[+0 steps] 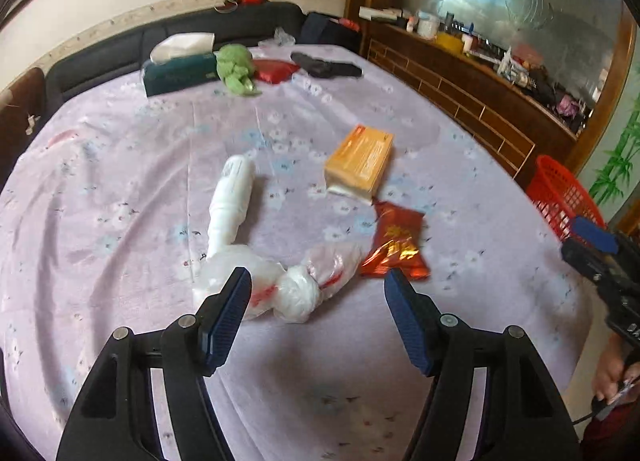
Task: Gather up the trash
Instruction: 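Return to the table and grasp the clear plastic bag with the left gripper, then grasp the red snack packet with the right gripper while the left holds the plastic bag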
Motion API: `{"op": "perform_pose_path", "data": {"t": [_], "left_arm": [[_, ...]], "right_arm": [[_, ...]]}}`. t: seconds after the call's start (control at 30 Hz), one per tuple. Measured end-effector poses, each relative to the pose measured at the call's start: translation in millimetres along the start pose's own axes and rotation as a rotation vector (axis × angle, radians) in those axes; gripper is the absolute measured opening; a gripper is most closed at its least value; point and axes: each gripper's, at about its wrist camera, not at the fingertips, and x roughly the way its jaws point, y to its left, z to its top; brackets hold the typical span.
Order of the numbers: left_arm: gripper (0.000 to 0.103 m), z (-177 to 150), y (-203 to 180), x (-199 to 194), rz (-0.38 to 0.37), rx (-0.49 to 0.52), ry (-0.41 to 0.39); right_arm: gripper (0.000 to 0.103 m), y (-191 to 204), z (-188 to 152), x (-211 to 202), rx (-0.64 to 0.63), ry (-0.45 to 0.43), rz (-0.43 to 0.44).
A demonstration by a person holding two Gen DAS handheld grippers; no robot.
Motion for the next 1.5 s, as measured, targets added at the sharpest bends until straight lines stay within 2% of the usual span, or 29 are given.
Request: {"op": "perform_pose_path", "data": {"t": [0.13,0.23,0.47,0.73,0.8,1.07,1.4,1.5], "left_arm": [[0.068,2.8,2.4,10.5,0.014,0.034,0.001],[0.072,4.6,-1.2,15.3,0.027,0.066,0.007],[0.072,2.2,-11.7,20.8,0.112,0.157,0.004],[0.072,6.9,-4.4,33.0,0.205,0.147,-0.005],[0.069,8.2,-2.7,35.7,0.217,0.138,-0.004],[0.039,10.9,9.4,40.7,0.296,0.083,-0.007],[0.036,8.0,15.7,34.0,0.268,0.041,-0.027],[0.034,6.7,18.6,28.4,0.24,0.018,-0.035]], "right_arm": [[0.067,4.7,-2.0,1.7,-0.018,0.016,-0.005],[0.067,5.9,-3.0,2.4,-0.024,0.024,-0.01],[0.067,8.5,-2.6,3.7,-0.032,0.031,-0.005],[0.067,11.7,-3.8,7.0,-0.038,0.039,-0.003],[0.067,12.3,-3.6,7.8,-0.04,0.041,-0.002],[0.067,18.8,-3.8,8.2,-0.067,0.038,-0.015],[0.067,28.9,-3.1,8.7,-0.101,0.031,-0.021],[0.067,30.8,-3.4,8.8,-0.106,0.031,-0.022]]}}
